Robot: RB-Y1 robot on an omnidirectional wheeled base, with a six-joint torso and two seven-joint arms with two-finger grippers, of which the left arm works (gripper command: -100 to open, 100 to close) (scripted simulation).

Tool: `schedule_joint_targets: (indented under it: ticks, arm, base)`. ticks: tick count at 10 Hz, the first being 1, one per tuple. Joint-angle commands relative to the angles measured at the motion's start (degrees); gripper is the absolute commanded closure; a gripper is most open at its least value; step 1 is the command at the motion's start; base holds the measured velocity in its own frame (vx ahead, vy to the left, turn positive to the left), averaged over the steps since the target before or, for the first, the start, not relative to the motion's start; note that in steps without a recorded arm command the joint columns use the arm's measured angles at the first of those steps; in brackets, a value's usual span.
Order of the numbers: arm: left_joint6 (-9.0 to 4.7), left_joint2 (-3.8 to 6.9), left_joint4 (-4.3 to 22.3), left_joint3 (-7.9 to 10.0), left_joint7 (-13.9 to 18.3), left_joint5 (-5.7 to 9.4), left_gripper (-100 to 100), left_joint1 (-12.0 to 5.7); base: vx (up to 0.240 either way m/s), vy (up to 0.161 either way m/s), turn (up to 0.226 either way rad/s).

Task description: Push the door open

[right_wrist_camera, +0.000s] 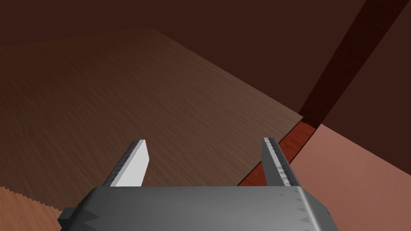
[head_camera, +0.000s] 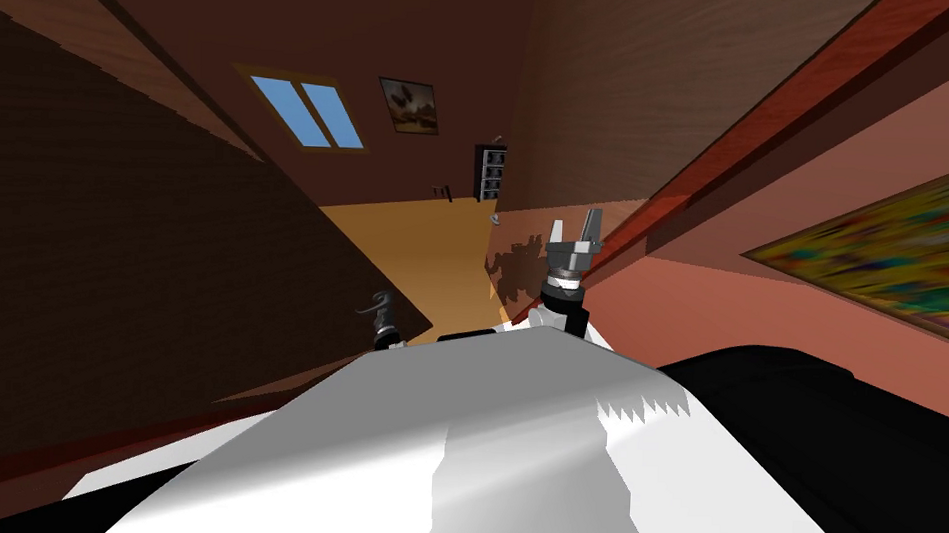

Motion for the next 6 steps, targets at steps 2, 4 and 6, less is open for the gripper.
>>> schedule_joint_targets:
  ticks: [2, 4, 6]
  arm:
    - [-0.81, -0.11, -2.15, -0.84, 2.63, 1.18, -100, -0.42]
    - [-0.81, -0.11, -2.15, -0.84, 2.63, 1.18, -100, -0.42]
    - [-0.81, -0.11, -2.15, -0.84, 2.63, 1.18, -100, -0.42]
  base:
    - [-0.01, -0.001, 0.02]
    - [-0.026, -0.004, 0.005]
    - [0.0, 0.0, 0.0]
